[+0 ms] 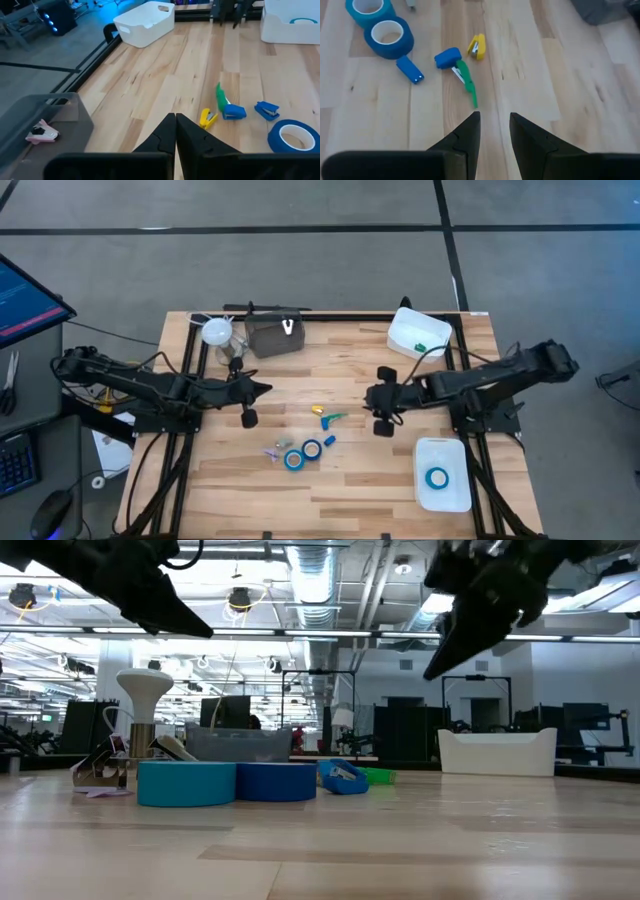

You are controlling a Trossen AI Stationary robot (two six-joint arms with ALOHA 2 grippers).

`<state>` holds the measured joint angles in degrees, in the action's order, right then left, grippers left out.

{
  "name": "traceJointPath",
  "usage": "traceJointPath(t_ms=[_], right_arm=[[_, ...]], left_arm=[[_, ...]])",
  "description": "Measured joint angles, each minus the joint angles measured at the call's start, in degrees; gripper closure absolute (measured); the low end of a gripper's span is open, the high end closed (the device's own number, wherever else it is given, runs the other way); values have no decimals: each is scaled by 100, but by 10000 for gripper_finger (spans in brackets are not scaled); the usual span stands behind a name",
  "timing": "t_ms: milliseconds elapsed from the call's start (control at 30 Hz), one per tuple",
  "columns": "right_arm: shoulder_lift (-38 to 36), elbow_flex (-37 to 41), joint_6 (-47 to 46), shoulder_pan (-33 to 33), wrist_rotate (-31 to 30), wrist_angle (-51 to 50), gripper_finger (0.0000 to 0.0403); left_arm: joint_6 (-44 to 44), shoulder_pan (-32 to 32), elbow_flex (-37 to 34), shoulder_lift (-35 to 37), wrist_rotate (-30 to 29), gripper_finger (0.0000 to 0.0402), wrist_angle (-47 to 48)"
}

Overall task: Pick and place Stapler, Stapler remover, tape
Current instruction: Put the green stapler into the top white bin

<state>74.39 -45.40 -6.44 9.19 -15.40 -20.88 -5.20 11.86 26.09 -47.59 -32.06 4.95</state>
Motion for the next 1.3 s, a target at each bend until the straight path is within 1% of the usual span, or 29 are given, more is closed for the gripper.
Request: traceJointPath(t_ms=[100, 233, 300, 400, 633, 767, 833, 1033, 1133, 1233, 1300], right_arm=[[45, 264, 41, -219, 337, 447, 306], [480, 311, 46, -367, 506, 780, 306], [883, 269, 98, -371, 542, 1210, 306], [1443, 204, 144, -363, 548, 1215, 306], [2462, -479, -34, -356, 520, 1020, 306], [2803, -800, 22, -369, 502, 1039, 306], [2889, -859, 37, -403, 503, 890, 306], [3064, -912, 39, -461, 524, 881, 309], [3056, -910, 39, -459, 547, 838, 331], [3047, -910, 39, -454, 580, 840, 377], [2991, -898, 61, -453, 539, 763, 394]], left_arm=[[1, -2, 0, 0, -99, 399, 0], [1, -4, 0, 0, -113, 399, -5], [7, -4, 0, 0, -113, 399, -12], [23, -4, 4, 0, -117, 399, -56], [31, -4, 4, 24, -117, 399, -115], [29, -4, 4, 22, -115, 399, -120], [25, -3, 4, 24, -115, 399, -118], [22, -3, 4, 22, -115, 399, -93], [22, -4, 4, 22, -115, 399, -94], [22, -4, 4, 22, -115, 399, -94], [20, -4, 4, 22, -115, 399, -96]])
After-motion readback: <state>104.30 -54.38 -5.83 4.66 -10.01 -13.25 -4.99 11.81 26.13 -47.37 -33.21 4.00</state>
